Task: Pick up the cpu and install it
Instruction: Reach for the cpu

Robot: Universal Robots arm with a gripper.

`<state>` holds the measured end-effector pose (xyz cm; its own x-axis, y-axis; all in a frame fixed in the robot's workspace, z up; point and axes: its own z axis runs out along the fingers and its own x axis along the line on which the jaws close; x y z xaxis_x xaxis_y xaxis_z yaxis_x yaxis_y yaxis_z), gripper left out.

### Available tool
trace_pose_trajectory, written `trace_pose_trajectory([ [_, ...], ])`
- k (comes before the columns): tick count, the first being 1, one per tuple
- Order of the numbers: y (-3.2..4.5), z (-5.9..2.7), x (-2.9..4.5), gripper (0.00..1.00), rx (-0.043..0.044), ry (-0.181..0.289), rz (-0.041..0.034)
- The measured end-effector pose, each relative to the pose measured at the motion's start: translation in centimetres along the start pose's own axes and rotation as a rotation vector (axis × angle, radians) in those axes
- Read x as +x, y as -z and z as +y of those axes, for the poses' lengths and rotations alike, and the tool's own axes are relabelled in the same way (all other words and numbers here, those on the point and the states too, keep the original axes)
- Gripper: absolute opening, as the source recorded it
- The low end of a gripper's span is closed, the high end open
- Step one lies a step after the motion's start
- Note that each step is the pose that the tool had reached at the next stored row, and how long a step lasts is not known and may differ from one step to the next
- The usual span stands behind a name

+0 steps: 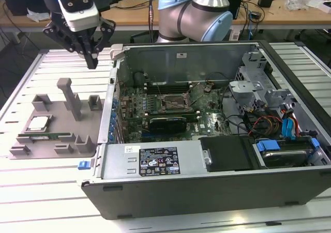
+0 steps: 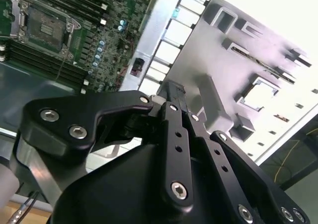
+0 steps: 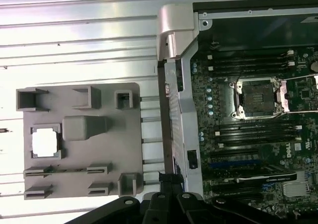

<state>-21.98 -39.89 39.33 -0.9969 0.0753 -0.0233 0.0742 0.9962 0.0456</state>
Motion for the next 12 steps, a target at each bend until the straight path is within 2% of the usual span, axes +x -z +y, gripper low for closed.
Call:
trace_pose_trajectory([
  [4, 0.04, -0.11, 1.43, 0.11, -0.0004, 0.0, 0.0],
  [12, 0.09, -0.25, 3.45, 0.11, -0.0009, 0.0, 0.0],
])
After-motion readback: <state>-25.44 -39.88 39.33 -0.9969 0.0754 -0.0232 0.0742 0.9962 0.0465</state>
